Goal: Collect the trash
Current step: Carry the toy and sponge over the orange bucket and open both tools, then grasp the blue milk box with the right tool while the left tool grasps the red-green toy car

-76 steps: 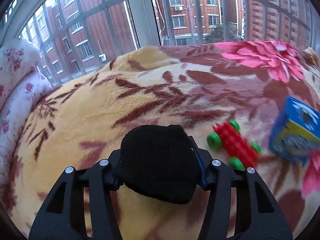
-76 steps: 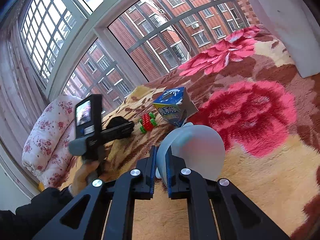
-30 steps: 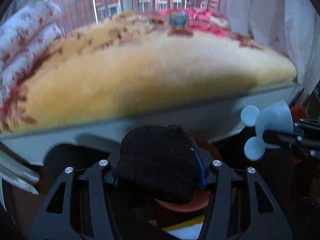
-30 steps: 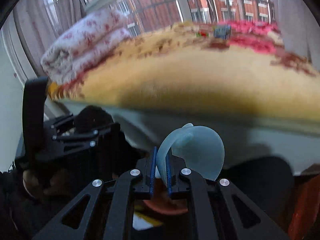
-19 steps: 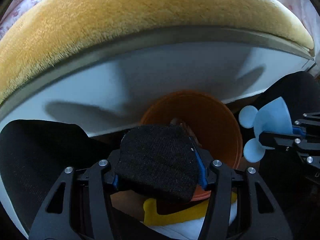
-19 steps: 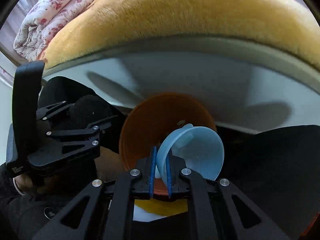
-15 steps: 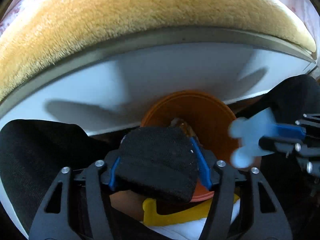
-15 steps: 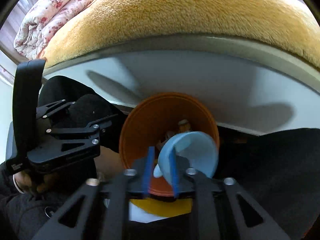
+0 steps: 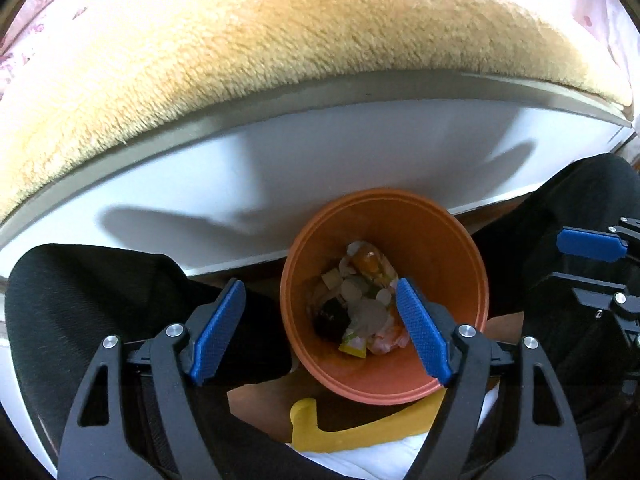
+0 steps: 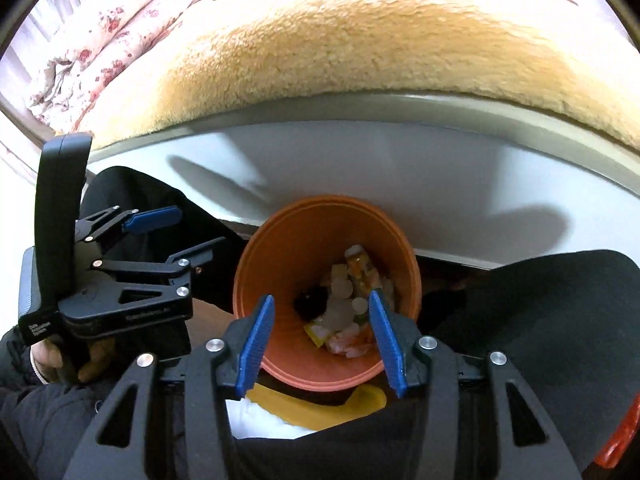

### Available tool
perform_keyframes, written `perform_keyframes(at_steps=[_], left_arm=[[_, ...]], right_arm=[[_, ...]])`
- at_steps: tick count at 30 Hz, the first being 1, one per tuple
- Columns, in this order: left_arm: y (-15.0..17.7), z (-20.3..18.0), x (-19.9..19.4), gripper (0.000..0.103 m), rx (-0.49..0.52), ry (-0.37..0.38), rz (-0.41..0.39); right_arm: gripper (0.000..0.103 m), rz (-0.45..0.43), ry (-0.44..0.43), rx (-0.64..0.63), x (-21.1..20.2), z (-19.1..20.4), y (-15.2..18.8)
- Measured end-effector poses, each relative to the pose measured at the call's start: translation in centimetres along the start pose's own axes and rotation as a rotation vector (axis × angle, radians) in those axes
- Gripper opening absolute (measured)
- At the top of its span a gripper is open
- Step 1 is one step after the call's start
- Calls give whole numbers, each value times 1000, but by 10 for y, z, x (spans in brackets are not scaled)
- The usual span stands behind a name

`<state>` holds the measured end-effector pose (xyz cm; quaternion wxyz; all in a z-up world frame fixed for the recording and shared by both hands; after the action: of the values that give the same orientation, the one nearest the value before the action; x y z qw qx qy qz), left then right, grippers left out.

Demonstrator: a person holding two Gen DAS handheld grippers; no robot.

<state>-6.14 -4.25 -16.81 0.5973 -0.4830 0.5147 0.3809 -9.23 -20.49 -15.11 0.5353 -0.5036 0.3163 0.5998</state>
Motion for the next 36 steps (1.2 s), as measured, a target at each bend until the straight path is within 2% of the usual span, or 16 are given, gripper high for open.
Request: perform_keyframes(at_steps=[5, 8, 9, 12, 15, 19, 21, 27, 33, 36], left_arm=[[-2, 1, -23, 76, 17, -27, -53], [-3, -3, -47, 76, 47, -43, -119], [-5, -4, -56, 76, 59, -51, -144], [-11, -9, -91, 91, 99, -96, -238], [-24, -8, -127, 91, 122, -112, -335], [-53, -4, -166, 93, 116, -89, -429], [-69, 0, -178, 93, 96, -109, -470], [-124, 9, -199, 93, 48, -73, -550], [-190, 16, -178, 93, 16, -36, -589], [-235, 19, -159, 93, -15, -21, -599]], right_arm=[[52, -23, -8, -1, -12, 3, 4], [55, -52, -1, -28, -28, 8, 6], [59, -61, 2, -37, -33, 9, 5], [66, -118, 21, -69, -58, 15, 0], [81, -186, 32, -87, -86, 16, -14], [92, -296, 35, -88, -127, 9, -45], [98, -350, 49, -79, -146, 2, -64], [98, -452, 115, -69, -183, -22, -123], [98, -491, 143, -55, -190, -52, -189], [98, -505, 135, -50, -184, -64, -225]])
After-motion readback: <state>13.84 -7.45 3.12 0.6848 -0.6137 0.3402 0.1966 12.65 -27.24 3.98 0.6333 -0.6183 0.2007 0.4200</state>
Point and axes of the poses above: each gripper's, at about its wrist camera, not at the fingertips, and x roughly the way its jaws point, z to its left, y to its underside, the point moved 4 cm from there along x, roughly the way its jaws point, and after that the axes turned 11 degrees about z, right-handed, at the moved point
